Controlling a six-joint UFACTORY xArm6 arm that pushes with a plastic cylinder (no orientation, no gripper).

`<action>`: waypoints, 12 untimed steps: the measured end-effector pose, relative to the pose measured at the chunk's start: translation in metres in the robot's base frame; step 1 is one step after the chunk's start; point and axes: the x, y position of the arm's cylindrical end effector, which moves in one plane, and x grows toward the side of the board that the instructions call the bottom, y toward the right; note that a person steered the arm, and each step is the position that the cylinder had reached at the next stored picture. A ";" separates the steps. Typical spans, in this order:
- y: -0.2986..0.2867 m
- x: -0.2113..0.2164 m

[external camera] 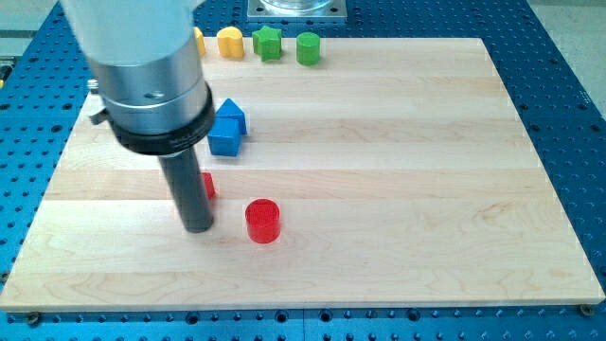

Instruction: Place both the red blocks at the bottom side of the blue cube

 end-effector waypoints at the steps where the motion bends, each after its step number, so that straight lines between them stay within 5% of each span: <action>1: -0.046 0.012; 6: -0.002 -0.053; 8: 0.001 -0.004; 10: 0.013 -0.036; 12: 0.014 -0.021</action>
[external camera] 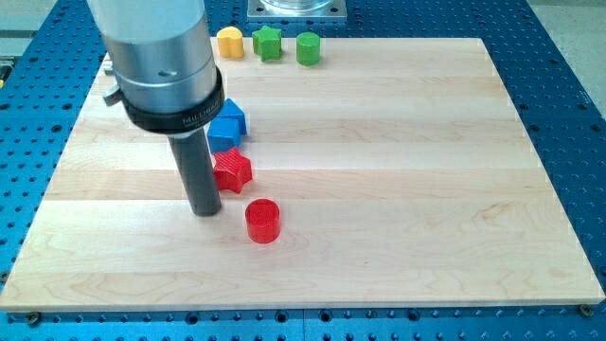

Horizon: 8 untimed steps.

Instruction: Place both the red blocks at the bottom side of the blue cube

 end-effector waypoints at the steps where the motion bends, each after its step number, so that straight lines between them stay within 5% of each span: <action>1: 0.015 -0.002; 4: 0.019 -0.029; 7: 0.151 0.023; 8: 0.098 0.042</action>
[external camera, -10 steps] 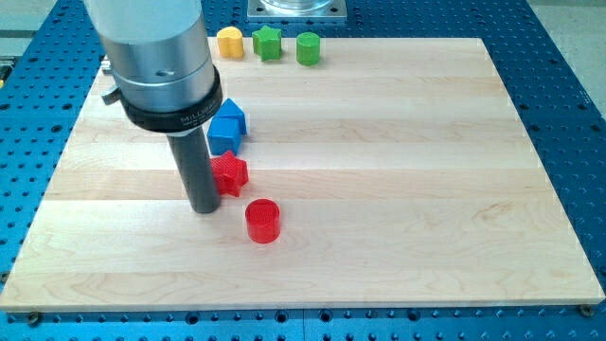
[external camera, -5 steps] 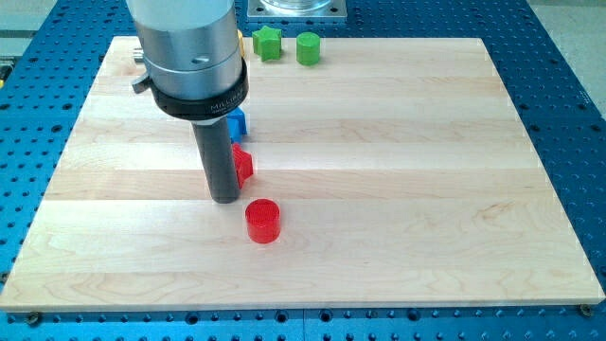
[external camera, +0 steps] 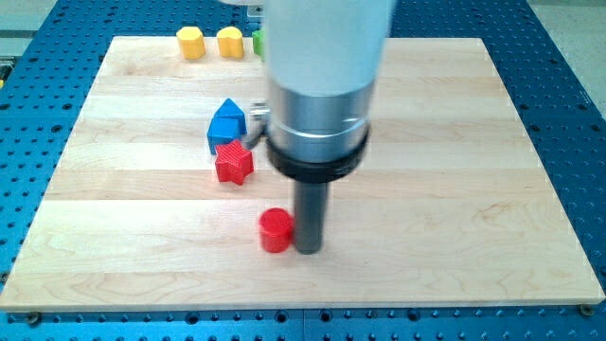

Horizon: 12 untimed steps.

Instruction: Place both the red blocks at the bottom side of the blue cube

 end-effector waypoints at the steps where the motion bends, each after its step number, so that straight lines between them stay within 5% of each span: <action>1: -0.043 -0.038; 3: -0.064 0.024; 4: -0.112 0.005; 5: -0.104 -0.024; 7: -0.063 0.019; 9: -0.066 -0.037; 10: -0.035 -0.029; 11: -0.021 -0.092; 12: -0.034 -0.107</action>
